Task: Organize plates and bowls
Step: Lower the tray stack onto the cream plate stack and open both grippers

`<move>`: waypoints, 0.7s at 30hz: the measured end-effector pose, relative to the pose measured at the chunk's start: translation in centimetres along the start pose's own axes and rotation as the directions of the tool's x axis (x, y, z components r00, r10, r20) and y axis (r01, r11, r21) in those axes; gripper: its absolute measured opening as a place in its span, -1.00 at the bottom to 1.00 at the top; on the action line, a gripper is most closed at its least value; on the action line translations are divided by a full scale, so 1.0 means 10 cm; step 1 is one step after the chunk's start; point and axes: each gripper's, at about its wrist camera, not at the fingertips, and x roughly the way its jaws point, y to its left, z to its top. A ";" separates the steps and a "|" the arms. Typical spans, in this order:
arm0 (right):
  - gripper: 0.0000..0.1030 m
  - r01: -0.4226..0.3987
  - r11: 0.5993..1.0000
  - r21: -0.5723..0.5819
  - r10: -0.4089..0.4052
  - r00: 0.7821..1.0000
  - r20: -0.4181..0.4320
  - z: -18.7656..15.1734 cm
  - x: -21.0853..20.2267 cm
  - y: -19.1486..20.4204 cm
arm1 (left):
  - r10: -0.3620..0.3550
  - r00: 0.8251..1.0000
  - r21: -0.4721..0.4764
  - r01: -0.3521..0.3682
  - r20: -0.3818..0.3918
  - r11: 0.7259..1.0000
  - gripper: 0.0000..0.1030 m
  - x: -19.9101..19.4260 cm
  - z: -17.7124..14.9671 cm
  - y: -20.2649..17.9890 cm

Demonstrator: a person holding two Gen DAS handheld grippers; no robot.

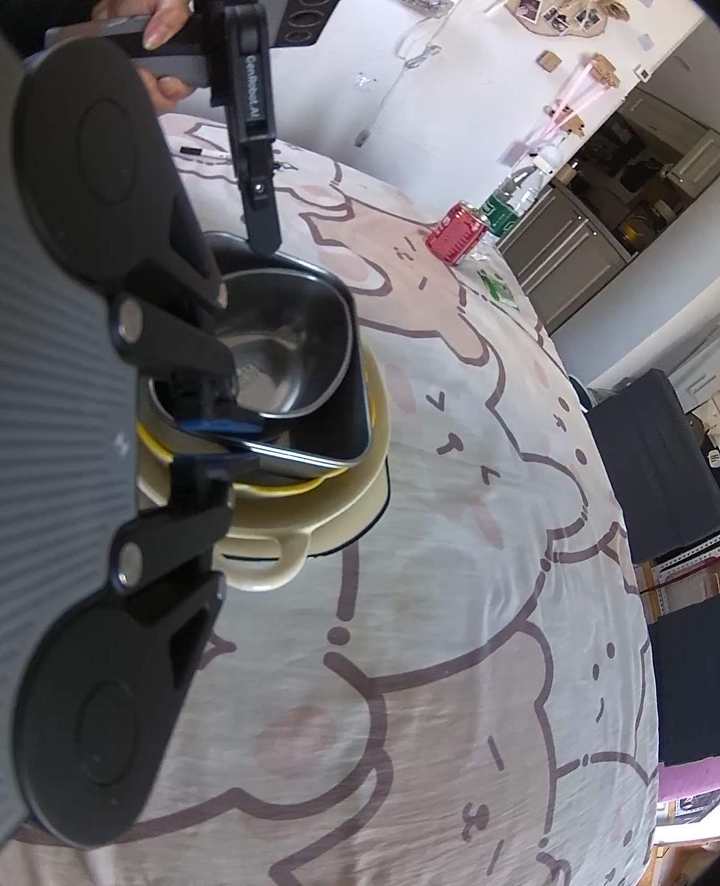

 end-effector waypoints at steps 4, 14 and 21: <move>-0.82 -0.002 1.000 0.003 0.002 1.000 -0.001 0.00 0.00 0.00 | 0.001 1.000 0.003 -0.001 -0.005 1.000 -0.85 0.01 0.00 0.01; -0.39 -0.001 1.000 -0.019 0.001 0.999 0.034 0.01 -0.09 0.04 | 0.040 0.999 0.037 -0.039 -0.004 0.999 -0.74 -0.07 -0.03 -0.08; -0.06 0.035 0.997 -0.076 -0.026 0.993 0.111 -0.03 -0.35 0.13 | 0.113 0.992 0.091 -0.117 0.050 0.989 -0.02 -0.30 -0.11 -0.26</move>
